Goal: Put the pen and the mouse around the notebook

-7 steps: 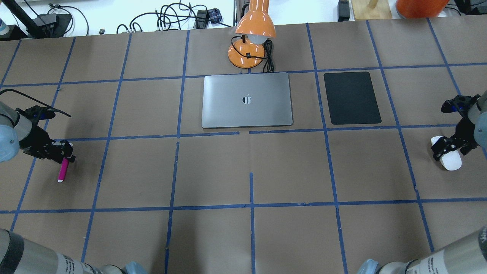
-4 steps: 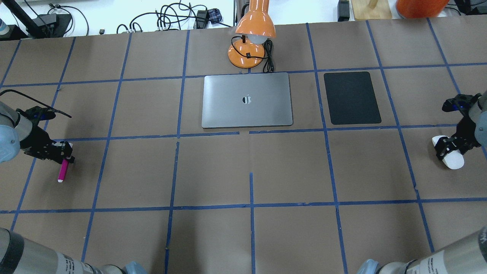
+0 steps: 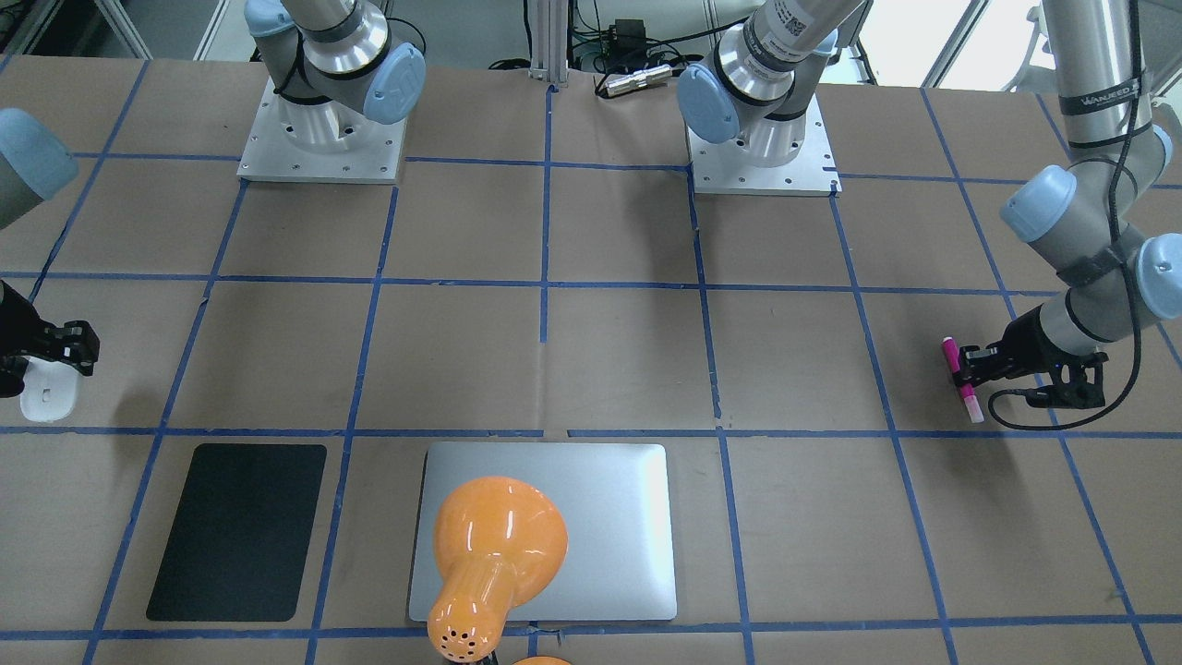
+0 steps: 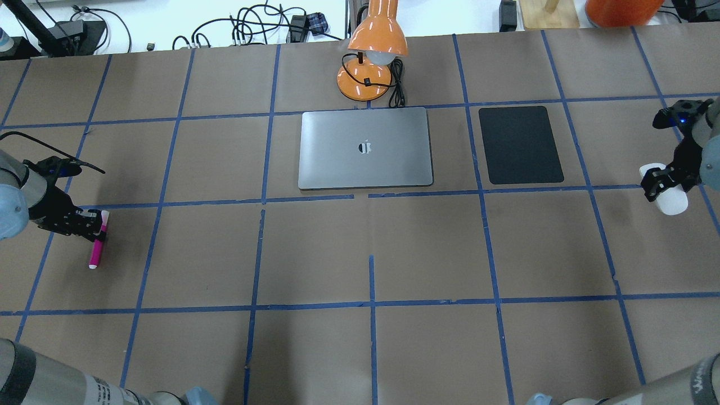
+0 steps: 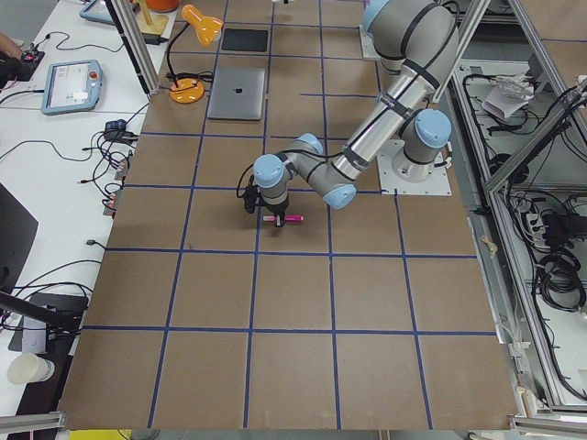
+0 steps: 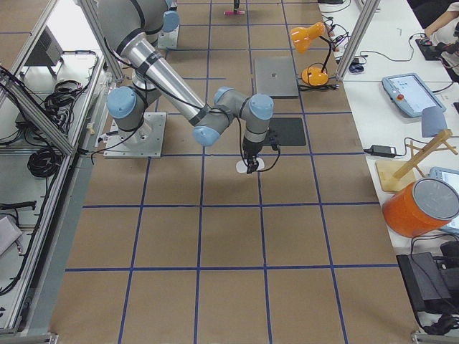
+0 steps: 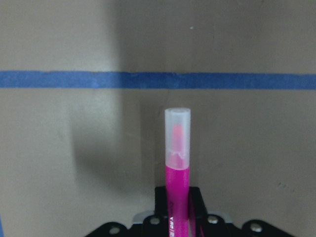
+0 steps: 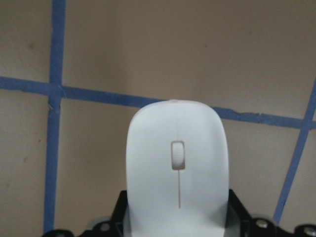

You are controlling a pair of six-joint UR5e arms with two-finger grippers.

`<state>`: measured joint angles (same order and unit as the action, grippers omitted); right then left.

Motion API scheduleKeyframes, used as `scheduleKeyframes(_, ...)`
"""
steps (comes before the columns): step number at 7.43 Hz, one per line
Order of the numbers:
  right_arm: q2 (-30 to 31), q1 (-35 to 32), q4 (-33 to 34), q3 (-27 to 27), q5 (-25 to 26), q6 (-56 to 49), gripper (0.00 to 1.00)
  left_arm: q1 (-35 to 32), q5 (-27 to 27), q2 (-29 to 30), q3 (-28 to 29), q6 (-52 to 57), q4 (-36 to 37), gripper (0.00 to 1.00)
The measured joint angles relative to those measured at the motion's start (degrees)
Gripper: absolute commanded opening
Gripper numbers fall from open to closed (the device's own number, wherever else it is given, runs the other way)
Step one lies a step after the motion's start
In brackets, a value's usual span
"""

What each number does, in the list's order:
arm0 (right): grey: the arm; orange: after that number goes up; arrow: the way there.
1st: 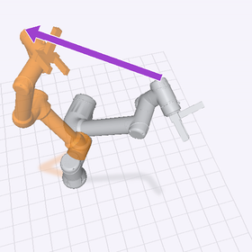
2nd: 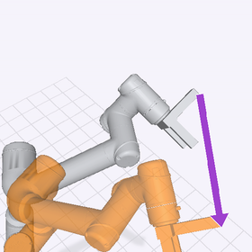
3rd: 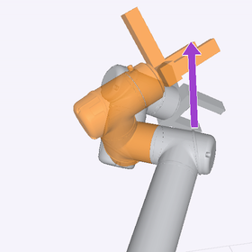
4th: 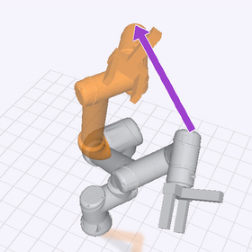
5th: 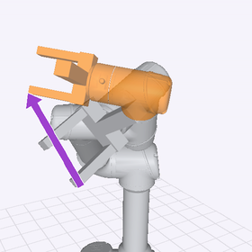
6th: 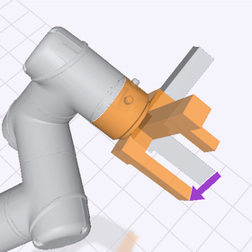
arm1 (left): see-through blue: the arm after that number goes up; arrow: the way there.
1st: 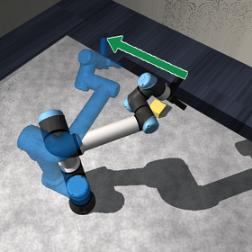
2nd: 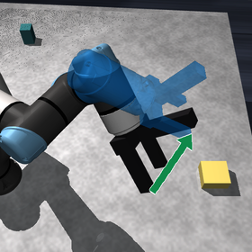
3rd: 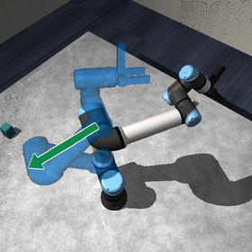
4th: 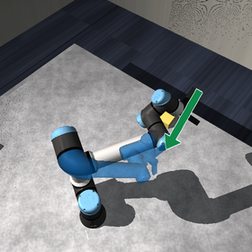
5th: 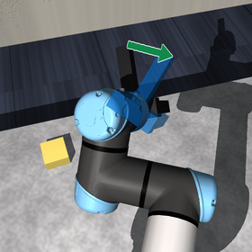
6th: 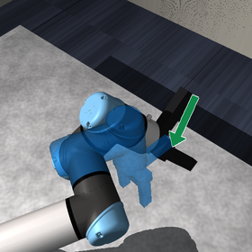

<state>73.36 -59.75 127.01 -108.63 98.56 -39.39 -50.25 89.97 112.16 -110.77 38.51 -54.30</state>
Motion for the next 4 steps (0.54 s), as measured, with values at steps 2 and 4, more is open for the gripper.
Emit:
scheduleKeyframes(2, -1.37, -8.70, -1.34, 3.57, -1.72, 10.65, 0.51, -2.77, -0.65, -0.79, 1.51, -6.82, -0.20, 0.00)
scheduleKeyframes(4, -7.11, -15.33, -2.78, 10.28, -4.24, 21.22, 0.51, -10.25, -0.75, -1.54, 4.75, -20.86, -0.76, 0.00)
